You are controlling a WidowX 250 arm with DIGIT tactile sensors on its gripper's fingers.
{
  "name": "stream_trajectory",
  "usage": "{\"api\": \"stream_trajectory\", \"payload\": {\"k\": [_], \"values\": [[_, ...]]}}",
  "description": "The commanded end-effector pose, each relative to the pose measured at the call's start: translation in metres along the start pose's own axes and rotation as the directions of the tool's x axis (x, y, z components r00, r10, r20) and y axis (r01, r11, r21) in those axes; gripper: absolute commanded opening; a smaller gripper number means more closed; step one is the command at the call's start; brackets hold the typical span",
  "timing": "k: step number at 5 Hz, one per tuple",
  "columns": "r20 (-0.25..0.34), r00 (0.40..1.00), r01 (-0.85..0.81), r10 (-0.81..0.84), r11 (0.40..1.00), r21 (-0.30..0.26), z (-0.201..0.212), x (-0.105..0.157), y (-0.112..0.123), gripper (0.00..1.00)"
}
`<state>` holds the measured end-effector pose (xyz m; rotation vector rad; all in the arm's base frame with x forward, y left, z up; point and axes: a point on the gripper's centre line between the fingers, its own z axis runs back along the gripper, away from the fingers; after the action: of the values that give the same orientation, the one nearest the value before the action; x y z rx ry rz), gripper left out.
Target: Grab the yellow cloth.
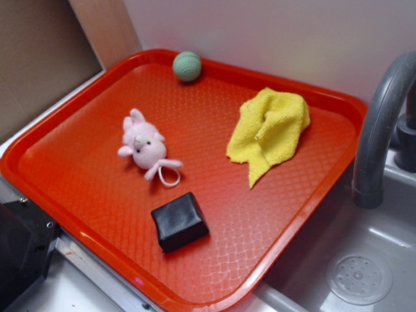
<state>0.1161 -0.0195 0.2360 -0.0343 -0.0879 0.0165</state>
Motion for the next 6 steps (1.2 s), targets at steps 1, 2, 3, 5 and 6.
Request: {"api": "stream_trajectory", "payload": {"k": [1,2,3,5,6], "values": [[0.000,1.000,0.000,0.000,1.000,0.000,0.000,0.000,0.000,1.00],[0.097,0.987,0.131,-0.125,0.989,-0.065,-0.048,0.045,-0.026,1.00],[0.250,0.955,0.206,-0.162,0.965,-0.160,-0.067,0.079,-0.031,1.00],[0.279,0.942,0.250,-0.187,0.945,-0.211,-0.069,0.083,-0.038,1.00],[0.279,0.942,0.250,-0.187,0.945,-0.211,-0.069,0.083,-0.038,1.00]]}}
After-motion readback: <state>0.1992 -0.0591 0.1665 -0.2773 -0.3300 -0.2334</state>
